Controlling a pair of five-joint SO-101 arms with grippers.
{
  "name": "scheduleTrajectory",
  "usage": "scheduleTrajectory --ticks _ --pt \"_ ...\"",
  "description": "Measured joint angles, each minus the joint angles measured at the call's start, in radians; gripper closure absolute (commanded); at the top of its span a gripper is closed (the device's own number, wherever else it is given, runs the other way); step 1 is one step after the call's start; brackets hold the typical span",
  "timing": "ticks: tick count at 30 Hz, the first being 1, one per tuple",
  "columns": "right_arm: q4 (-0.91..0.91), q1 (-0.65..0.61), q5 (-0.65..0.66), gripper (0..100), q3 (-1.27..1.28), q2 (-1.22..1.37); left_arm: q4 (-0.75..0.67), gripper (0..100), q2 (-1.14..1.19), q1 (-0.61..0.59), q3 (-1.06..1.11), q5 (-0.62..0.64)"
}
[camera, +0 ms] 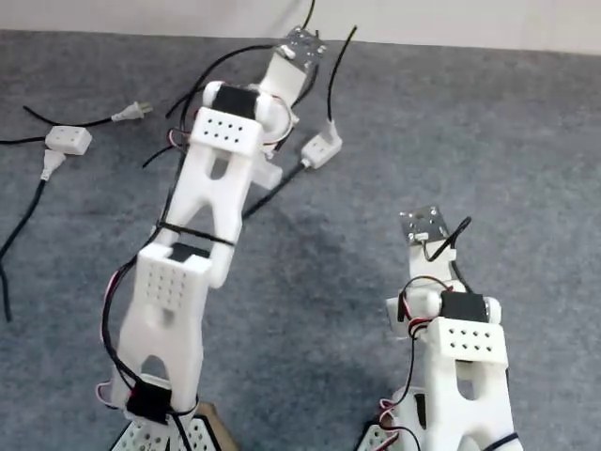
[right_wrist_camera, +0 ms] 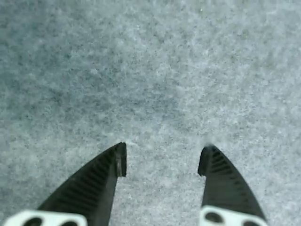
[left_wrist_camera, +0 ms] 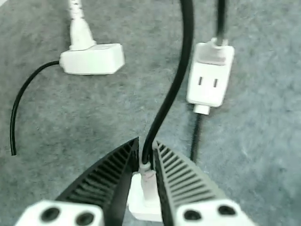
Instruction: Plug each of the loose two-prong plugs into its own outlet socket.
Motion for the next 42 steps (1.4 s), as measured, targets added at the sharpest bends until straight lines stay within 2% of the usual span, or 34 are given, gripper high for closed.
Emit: scheduleTrajectory --ticks 3,6,10,13,16,21,26,29,34,42 --pt "0.000 0.000 0.002 74.6 0.000 0.000 0.103 69 0.014 0.005 -0.118 0.005" --pt "0.000 -0.009 0.002 74.6 0.000 0.000 0.187 68 0.014 0.002 -0.187 -0.020" --pt "0.008 -0.054 0.002 74.6 0.000 0.000 0.206 68 0.014 -0.035 -0.229 -0.014" --pt "0.020 -0.060 0.008 74.6 0.000 0.000 0.213 68 0.014 -0.138 -0.236 -0.014" --pt "0.037 -0.064 0.037 74.6 0.000 0.000 0.212 68 0.014 -0.302 -0.236 -0.014" --pt "0.049 -0.064 0.044 74.6 0.000 0.000 0.150 69 0.014 -0.603 -0.222 -0.040" --pt "0.049 -0.064 0.051 74.6 0.000 0.000 0.006 69 0.014 -0.787 -0.077 -0.087" --pt "0.049 -0.072 0.052 74.6 0.000 0.000 -0.120 69 0.014 -0.829 0.037 -0.129" --pt "0.049 -0.120 0.054 74.6 0.000 0.000 -0.279 68 0.015 -0.829 0.167 -0.149" --pt "0.049 -0.126 0.054 74.6 0.000 0.000 -0.442 68 0.152 -0.829 0.189 -0.157"
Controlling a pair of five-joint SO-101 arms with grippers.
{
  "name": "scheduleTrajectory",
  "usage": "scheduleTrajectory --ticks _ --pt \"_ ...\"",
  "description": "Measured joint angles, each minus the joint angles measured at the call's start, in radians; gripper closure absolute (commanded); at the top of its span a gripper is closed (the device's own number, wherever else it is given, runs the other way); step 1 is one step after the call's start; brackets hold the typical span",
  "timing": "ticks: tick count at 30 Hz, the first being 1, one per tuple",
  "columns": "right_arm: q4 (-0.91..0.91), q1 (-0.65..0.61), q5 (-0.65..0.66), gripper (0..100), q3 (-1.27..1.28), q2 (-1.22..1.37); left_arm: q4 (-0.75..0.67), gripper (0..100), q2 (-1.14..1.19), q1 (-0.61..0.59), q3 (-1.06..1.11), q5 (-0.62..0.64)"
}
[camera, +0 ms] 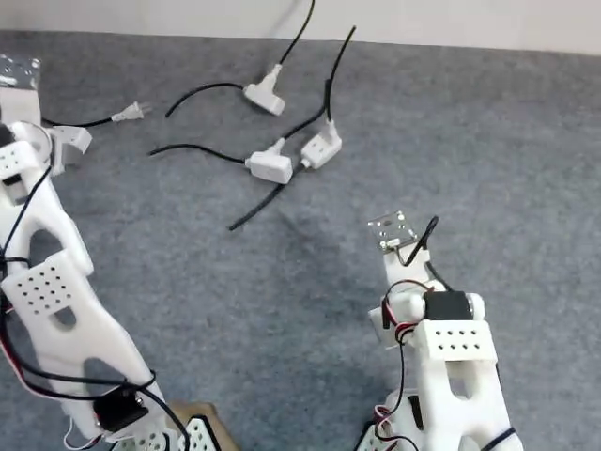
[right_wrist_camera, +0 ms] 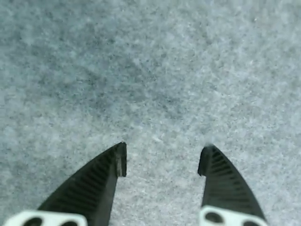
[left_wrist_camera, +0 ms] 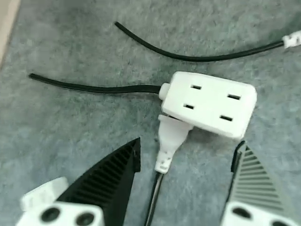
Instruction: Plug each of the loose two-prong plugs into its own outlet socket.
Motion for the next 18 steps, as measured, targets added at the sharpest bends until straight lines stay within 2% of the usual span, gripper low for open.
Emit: scheduleTrajectory --ticks 11,18 --pt "0.000 0.000 0.000 74.6 0.000 0.000 -0.040 68 0.255 0.023 -0.318 -0.025" --pt "0.000 0.000 0.000 74.6 0.000 0.000 -0.040 69 0.311 0.081 -0.431 -0.028"
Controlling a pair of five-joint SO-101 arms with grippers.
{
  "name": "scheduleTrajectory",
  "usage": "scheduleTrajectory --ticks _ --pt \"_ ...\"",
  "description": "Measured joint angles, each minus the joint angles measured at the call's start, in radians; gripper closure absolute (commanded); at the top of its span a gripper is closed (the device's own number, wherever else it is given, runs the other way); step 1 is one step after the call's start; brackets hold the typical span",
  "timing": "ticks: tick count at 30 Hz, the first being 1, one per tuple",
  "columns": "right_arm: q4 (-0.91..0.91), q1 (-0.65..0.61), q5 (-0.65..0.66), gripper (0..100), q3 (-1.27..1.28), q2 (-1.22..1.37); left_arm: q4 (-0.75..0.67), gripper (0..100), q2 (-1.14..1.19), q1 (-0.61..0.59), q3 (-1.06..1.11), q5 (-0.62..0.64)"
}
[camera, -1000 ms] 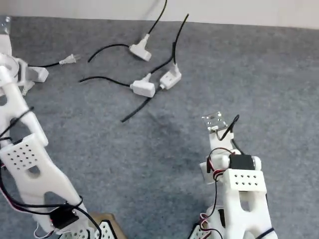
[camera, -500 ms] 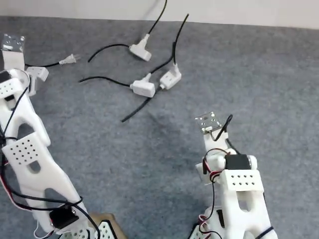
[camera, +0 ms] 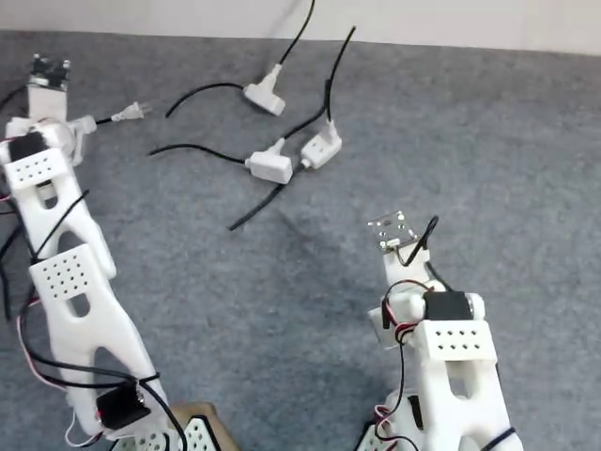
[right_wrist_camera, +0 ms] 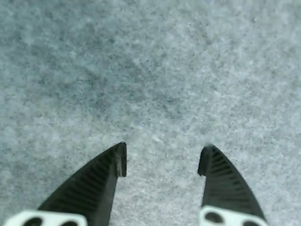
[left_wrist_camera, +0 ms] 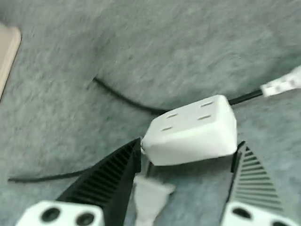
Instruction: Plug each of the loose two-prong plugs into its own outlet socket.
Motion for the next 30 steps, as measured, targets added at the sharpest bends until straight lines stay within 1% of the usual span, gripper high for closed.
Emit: scheduleTrajectory --ticks 2,8,11,16,17,19,20,22,24,27,30 --pt "0.000 0.000 0.000 74.6 0.015 0.000 0.000 72 0.005 0.017 -0.002 0.000" --pt "0.000 0.000 0.000 74.6 0.025 0.000 0.021 93 0.006 0.058 -0.003 -0.002" --pt "0.000 0.000 0.000 74.6 0.025 0.000 0.069 99 0.006 0.071 -0.014 -0.012" --pt "0.000 0.000 0.000 74.6 0.025 0.000 0.160 97 0.003 0.083 -0.031 -0.127" --pt "0.000 0.000 0.000 74.6 0.025 0.000 0.170 95 0.003 0.083 -0.034 -0.133" --pt "0.000 0.000 0.000 74.6 0.025 0.000 0.178 89 0.003 0.081 -0.034 -0.133" --pt "0.000 0.000 0.000 74.6 0.025 0.000 0.180 85 0.003 0.080 -0.035 -0.126" --pt "0.000 0.000 0.000 74.6 0.025 0.000 0.167 78 0.003 0.063 -0.052 -0.058" --pt "0.000 0.000 0.000 74.6 0.025 0.000 0.135 75 0.006 0.029 -0.069 0.012" --pt "0.000 0.000 0.000 74.6 0.025 0.000 0.137 76 0.006 -0.035 -0.087 0.057" --pt "0.000 0.000 0.000 74.6 0.025 0.000 0.207 78 0.006 -0.091 -0.114 0.109"
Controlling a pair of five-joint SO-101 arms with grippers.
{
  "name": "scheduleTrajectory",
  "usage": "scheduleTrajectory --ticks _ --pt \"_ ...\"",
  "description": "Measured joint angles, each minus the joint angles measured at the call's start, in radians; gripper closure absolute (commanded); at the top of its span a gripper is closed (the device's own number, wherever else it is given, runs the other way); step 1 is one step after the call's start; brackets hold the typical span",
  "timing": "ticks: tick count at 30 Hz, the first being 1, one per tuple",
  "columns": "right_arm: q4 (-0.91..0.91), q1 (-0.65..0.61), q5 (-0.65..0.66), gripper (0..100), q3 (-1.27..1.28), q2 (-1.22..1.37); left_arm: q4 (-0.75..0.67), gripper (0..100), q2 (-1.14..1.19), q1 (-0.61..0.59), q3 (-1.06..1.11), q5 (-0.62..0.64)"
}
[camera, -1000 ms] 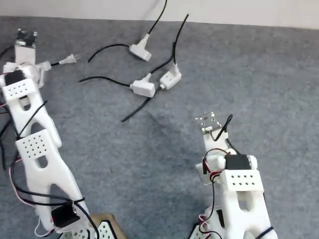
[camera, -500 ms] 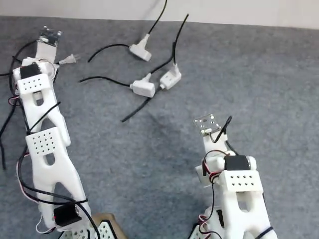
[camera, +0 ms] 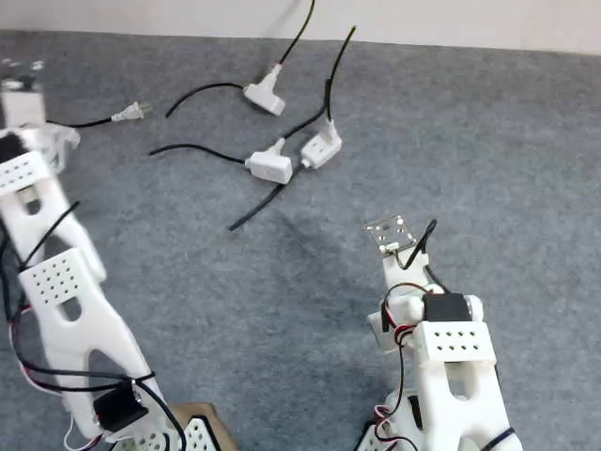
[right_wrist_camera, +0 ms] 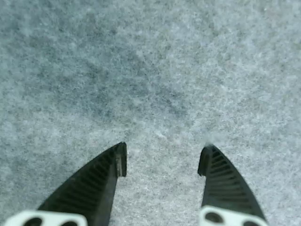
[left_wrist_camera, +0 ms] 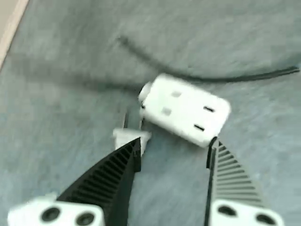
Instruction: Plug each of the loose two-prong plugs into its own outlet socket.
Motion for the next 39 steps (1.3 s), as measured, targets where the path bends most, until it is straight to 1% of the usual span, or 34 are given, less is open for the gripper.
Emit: scheduleTrajectory --ticks 5,9,15,24,28,33,35,37,39 --pt "0.000 0.000 0.000 74.6 0.000 0.000 0.130 78 0.000 -0.046 -0.035 0.064" --pt "0.000 0.000 0.000 74.6 0.000 0.000 0.183 78 0.000 -0.048 -0.038 0.106" --pt "0.000 0.000 0.000 74.6 0.000 0.000 0.183 78 0.000 -0.072 -0.038 0.140" --pt "0.000 0.000 0.000 74.6 0.000 0.000 0.183 78 0.000 -0.169 -0.025 0.140" --pt "0.000 0.000 0.000 74.6 0.000 0.000 0.172 78 0.028 -0.173 0.020 0.143" --pt "0.000 0.000 0.000 74.6 0.000 0.000 0.170 79 0.061 -0.173 0.017 0.143" --pt "0.000 0.000 0.000 74.6 0.000 0.000 0.170 83 0.061 -0.172 0.017 0.143" --pt "0.000 0.000 0.000 74.6 0.000 0.000 0.176 90 0.061 -0.167 0.017 0.143" --pt "0.000 0.000 0.000 74.6 0.000 0.000 0.201 94 0.061 -0.164 0.017 0.112"
